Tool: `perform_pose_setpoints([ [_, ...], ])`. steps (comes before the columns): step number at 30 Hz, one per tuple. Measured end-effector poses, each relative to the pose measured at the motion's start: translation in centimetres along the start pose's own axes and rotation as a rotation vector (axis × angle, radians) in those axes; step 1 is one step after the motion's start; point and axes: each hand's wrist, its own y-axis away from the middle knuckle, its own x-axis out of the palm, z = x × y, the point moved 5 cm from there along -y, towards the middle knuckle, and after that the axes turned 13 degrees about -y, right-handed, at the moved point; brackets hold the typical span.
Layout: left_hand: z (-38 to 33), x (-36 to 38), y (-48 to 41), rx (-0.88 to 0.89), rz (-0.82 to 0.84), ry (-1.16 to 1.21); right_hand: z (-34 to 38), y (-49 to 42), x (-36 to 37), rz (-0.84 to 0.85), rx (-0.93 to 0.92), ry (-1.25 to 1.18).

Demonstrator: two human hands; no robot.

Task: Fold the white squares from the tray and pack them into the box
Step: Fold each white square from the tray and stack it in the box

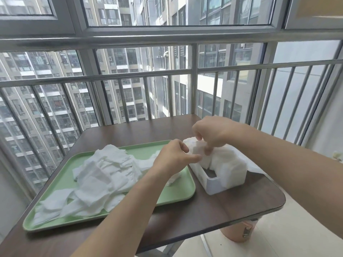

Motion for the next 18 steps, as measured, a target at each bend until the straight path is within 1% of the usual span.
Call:
perform_pose_setpoints([
  [1, 0.1, 0.0, -0.1, 0.002, 0.002, 0.0, 0.0, 0.0, 0.2, 0.035, 0.003, -0.077],
  [3, 0.2, -0.1, -0.1, 0.008, 0.003, -0.007, 0.1, -0.1, 0.5, 0.022, 0.006, -0.102],
  [6, 0.1, -0.2, 0.1, 0.019, 0.016, -0.014, 0.7, -0.1, 1.3, -0.039, 0.014, -0.056],
  [9, 0.3, -1.5, 0.1, 0.049, 0.023, -0.078, 1.4, 0.4, 1.0, -0.093, -0.007, 0.059],
  [11, 1.0, -3.0, 0.2, 0.063, -0.013, -0.218, 1.3, 1.0, 0.1, -0.075, 0.012, 0.049],
  [13, 1.8, -4.2, 0.5, 0.055, -0.027, -0.4, 1.3, 1.7, -1.3, -0.076, 0.022, -0.026],
  [16, 2.6, -3.7, 1.3, 0.051, 0.057, -0.648, 2.0, 2.7, -3.3, -0.178, -0.014, -0.156],
  [18, 2.5, -3.1, 1.5, 0.088, 0.096, -0.704, 3.1, 3.0, -3.7, -0.207, -0.041, -0.243],
])
